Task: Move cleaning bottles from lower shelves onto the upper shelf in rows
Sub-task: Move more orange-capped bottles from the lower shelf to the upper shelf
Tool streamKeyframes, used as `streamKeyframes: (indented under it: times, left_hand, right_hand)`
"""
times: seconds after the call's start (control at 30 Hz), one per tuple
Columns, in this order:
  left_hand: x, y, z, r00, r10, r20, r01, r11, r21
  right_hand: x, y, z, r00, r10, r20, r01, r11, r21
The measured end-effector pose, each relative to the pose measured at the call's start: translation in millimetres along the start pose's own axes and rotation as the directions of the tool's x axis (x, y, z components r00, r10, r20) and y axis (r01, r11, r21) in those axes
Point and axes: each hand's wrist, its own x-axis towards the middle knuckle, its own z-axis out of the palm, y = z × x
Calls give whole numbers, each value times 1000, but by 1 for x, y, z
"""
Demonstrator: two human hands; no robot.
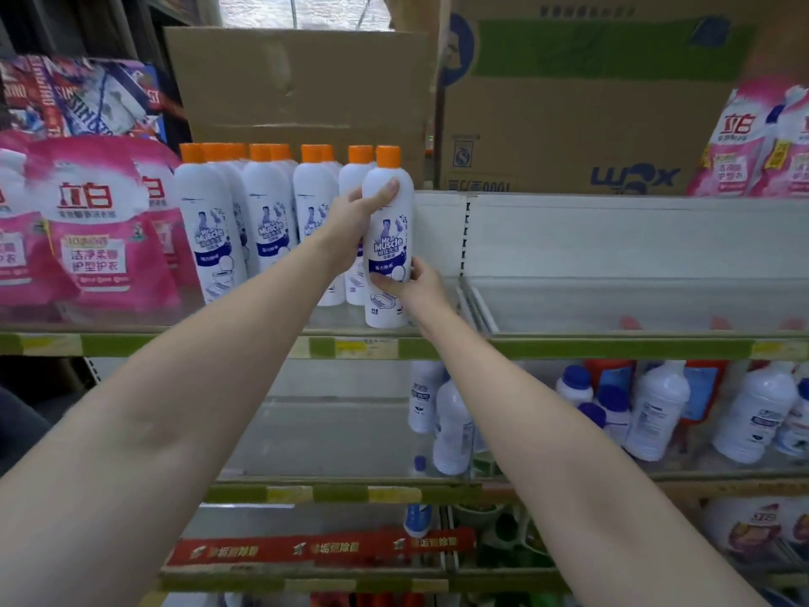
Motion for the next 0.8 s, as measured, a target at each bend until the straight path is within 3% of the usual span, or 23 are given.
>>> streamKeyframes:
  times: [0.13,0.3,0.43,0.57,0.67,0.8]
  left_hand:
    - [7,-1,-41,1000,-6,-8,6,998,67]
    - [8,12,-84,993,117,0,-113,959,258]
    - [3,23,-112,972,233,-16,-191,832,520]
    - [3,33,-135,955,295,39,-244,701,670]
    - [4,36,-149,947,321,24,-224,604,765]
    - [7,39,-157,932,361,32,-210,466,860]
  right_hand:
    - [-3,1,45,999,0,-32,-1,1000,-28]
    - [-5,-1,83,998,-22,-61,18,998,-66]
    - [-7,0,112,998,-16,-67,8,994,-113]
    - [-10,-4,135,996,-28,-79,12,981,-192]
    - [-8,-8,151,994,-44,-98,6,934,-356]
    - [-2,-8,170,987,-52,-150,-54,778,-625]
